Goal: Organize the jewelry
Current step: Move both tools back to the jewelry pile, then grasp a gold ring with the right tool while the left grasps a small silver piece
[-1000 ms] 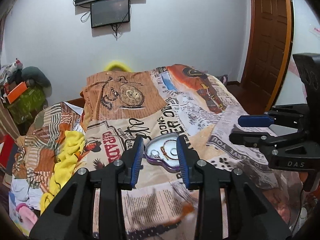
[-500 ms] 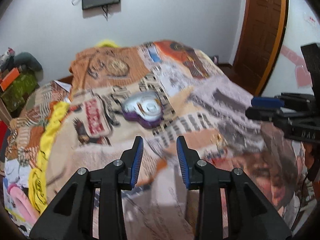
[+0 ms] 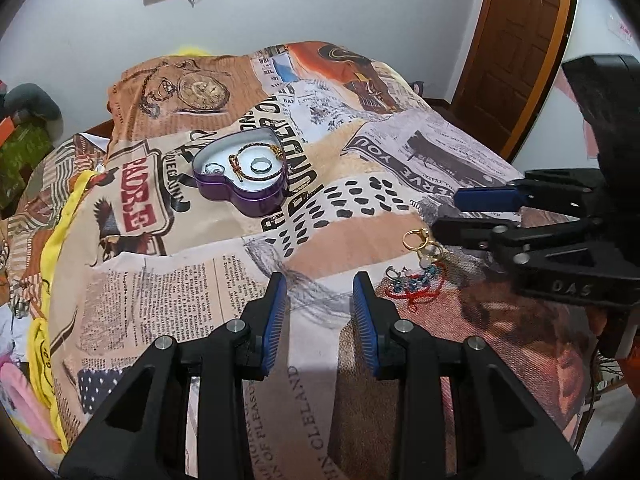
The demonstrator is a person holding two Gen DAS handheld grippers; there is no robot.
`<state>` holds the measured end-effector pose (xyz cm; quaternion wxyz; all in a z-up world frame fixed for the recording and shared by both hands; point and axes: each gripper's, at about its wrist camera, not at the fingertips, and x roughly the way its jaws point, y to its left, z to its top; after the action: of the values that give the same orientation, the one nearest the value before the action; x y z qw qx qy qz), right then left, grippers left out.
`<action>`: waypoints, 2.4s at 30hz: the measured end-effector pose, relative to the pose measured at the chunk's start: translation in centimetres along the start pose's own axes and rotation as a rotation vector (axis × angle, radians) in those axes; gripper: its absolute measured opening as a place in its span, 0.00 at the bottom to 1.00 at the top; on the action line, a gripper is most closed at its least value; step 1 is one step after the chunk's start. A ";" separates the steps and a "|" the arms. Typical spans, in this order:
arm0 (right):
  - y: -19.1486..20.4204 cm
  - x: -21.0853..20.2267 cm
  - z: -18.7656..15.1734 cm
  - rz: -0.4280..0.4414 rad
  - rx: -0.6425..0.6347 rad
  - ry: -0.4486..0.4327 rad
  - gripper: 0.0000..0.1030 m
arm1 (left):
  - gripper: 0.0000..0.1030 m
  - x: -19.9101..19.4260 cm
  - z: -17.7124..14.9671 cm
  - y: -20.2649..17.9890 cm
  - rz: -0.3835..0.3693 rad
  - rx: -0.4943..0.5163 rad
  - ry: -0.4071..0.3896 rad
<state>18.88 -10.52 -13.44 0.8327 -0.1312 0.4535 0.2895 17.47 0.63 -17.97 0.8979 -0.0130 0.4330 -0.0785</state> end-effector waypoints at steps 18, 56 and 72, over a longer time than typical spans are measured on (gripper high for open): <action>0.9 2.3 -0.2 0.001 -0.065 0.048 0.19 | 0.33 0.9 0.2 0.8 -0.053 -0.031 0.011; -2.2 -1.6 -1.3 0.059 0.028 -0.079 0.19 | 0.08 3.7 0.9 -3.7 -0.072 0.078 0.048; -0.8 -2.9 0.7 0.059 0.001 -0.134 0.19 | 0.08 -1.1 2.6 -0.2 -0.039 0.001 -0.075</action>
<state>18.64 -11.87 -10.62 0.8522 -0.0974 0.4008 0.3218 18.82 0.48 -15.47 0.9118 -0.0241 0.3985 -0.0957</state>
